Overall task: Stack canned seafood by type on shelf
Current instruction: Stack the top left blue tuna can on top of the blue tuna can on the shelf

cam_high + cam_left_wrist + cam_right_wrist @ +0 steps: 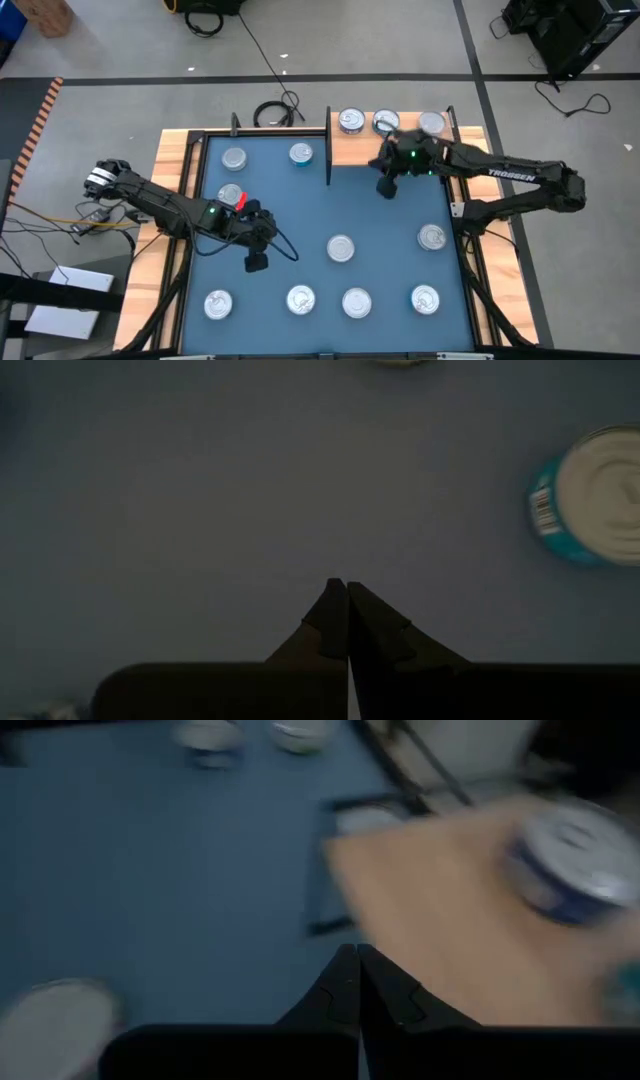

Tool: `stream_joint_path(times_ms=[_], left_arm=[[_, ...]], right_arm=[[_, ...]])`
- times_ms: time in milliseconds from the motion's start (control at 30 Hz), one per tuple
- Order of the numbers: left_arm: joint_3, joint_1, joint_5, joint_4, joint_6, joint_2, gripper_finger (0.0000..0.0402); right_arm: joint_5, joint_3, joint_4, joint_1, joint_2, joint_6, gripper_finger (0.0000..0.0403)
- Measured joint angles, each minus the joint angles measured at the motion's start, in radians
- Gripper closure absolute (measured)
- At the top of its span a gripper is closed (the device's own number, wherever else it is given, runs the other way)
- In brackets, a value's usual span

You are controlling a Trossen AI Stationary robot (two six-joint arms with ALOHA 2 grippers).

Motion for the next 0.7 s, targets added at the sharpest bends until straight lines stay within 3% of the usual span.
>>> stream_joint_path(times_ms=[267,467,700], left_arm=[[0.002,0.003,-0.014,-0.125,-0.037,0.000,0.0401],[0.001,0.060,-0.012,-0.208,-0.020,0.000,0.0401],[-0.084,0.180,0.046,-0.112,0.073,-0.066,0.0401]], right_arm=[[-0.175,-0.140,0.309,0.159,0.004,-0.008,0.0398],[-0.141,-0.219,0.423,0.231,0.004,0.004,0.0398],[-0.059,-0.221,0.415,0.297,0.004,0.006,0.0398]])
